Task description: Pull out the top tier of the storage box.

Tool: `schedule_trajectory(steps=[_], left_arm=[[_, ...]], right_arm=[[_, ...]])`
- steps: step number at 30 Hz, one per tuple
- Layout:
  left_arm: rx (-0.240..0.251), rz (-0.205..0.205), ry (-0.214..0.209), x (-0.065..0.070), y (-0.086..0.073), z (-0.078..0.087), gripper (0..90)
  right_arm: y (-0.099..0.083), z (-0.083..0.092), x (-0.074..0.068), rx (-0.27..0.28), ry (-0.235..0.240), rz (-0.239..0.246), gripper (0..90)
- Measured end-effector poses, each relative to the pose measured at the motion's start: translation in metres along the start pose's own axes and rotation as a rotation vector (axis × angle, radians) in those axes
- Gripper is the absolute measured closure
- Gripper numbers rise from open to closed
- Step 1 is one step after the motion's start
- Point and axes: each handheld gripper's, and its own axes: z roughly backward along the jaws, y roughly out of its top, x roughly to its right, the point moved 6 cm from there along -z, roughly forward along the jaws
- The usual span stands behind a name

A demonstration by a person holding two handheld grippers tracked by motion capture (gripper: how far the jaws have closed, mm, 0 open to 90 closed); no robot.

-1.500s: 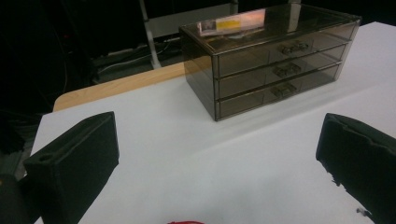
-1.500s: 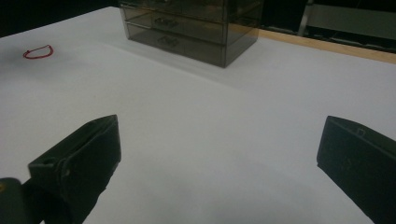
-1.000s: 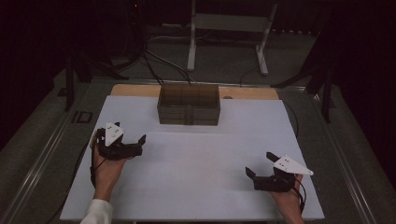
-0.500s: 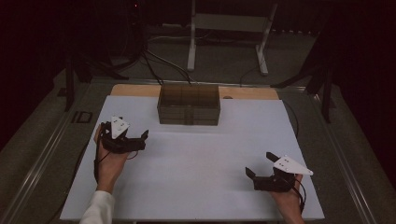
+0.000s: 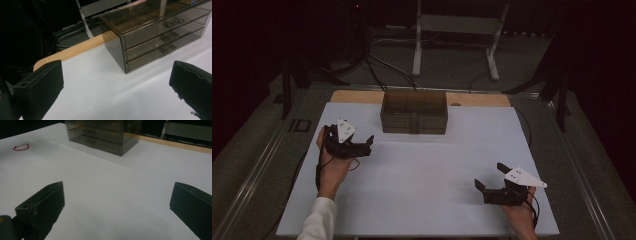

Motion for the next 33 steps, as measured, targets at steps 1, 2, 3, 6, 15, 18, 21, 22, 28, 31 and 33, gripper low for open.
schedule_trajectory(steps=[1, 2, 3, 6, 15, 18, 21, 22, 28, 31, 33], left_arm=[[-0.002, -0.002, -0.001, 0.000, 0.000, 0.000, 0.8], [-0.003, -0.004, 0.002, -0.001, 0.000, -0.001, 0.8], [-0.004, -0.005, 0.003, -0.002, 0.001, -0.002, 0.8], [-0.008, -0.011, 0.004, -0.003, 0.001, -0.004, 0.8], [-0.032, -0.046, 0.003, -0.005, 0.004, -0.009, 0.8], [-0.041, -0.058, 0.004, -0.005, 0.004, -0.011, 0.8], [-0.054, -0.072, 0.002, -0.004, 0.005, -0.013, 0.8], [-0.058, -0.080, 0.002, -0.005, 0.005, -0.013, 0.8], [-0.068, -0.103, -0.003, -0.005, 0.009, -0.017, 0.8], [-0.075, -0.117, -0.004, -0.004, 0.009, -0.018, 0.8], [-0.080, -0.131, -0.005, -0.004, 0.010, -0.019, 0.8]], right_arm=[[0.000, 0.000, 0.000, -0.001, 0.000, -0.001, 0.0], [0.000, 0.000, 0.000, -0.001, 0.000, -0.001, 0.0], [0.000, 0.000, 0.000, -0.001, 0.000, 0.000, 0.0], [0.000, 0.000, 0.000, -0.003, 0.000, 0.002, 0.0], [0.000, -0.001, 0.000, -0.001, 0.001, 0.000, 0.0], [0.000, -0.001, 0.000, -0.001, 0.001, 0.000, 0.0], [0.000, -0.001, -0.001, -0.003, 0.001, 0.000, 0.0], [0.000, -0.001, -0.001, -0.002, 0.002, 0.000, 0.0], [0.000, -0.002, -0.001, -0.003, 0.003, -0.001, 0.0], [0.000, -0.002, -0.001, -0.003, 0.002, -0.001, 0.0], [0.000, -0.002, -0.001, -0.003, 0.003, -0.001, 0.0]])
